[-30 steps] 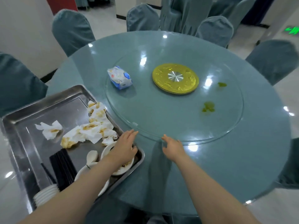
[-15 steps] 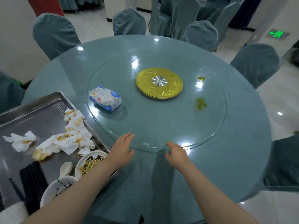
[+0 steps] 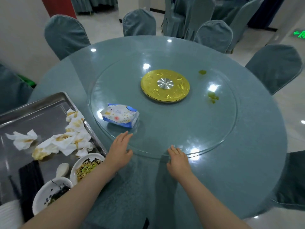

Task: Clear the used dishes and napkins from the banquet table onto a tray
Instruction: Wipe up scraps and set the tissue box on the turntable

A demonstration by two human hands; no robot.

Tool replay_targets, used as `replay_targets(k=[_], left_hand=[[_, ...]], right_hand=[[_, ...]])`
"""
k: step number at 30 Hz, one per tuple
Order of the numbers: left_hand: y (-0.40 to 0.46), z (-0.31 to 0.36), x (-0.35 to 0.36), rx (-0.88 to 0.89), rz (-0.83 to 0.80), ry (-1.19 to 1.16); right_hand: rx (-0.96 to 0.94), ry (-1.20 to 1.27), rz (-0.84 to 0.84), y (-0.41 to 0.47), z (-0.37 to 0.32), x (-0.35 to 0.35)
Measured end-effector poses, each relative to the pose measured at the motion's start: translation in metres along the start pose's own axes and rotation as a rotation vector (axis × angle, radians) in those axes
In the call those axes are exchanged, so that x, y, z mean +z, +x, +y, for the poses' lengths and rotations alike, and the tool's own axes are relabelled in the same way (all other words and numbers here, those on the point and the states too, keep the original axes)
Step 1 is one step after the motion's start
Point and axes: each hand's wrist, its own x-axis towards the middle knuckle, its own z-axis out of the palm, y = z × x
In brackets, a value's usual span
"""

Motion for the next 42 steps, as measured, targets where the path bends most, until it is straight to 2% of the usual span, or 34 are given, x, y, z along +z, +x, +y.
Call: replay_targets(k=[6,17,21,27,31,36,42], left_hand=[[0.007,0.003,-0.005,-0.039,0.143,0.031],[0.026,0.003,-0.002,-0.115,0.097,-0.006],[0.035,0.002,-0.001,-0.123,0.05,-0.004],[0.044,-0.01,0.007,-0.122,-0.051,0.163],[0.043,-0.012,0.014,-0.078,-0.077,0.179],[0.041,-0.012,0.024,-0.041,-0.113,0.156],[0.04,-0.007,0.028,0.053,-0.073,0.229]], right_hand=[[0.112,0.008,0.029,-0.005,0.031,-0.007],[0.24,0.013,0.035,-0.001,0.066,-0.032],[0.116,0.071,0.091,0.014,0.049,-0.041],[-0.112,0.322,0.096,0.042,-0.014,-0.058],[-0.24,0.426,0.12,0.056,-0.049,-0.071],[-0.353,0.244,0.082,0.074,-0.065,-0.077],[-0.323,0.077,0.05,0.09,-0.062,-0.065]])
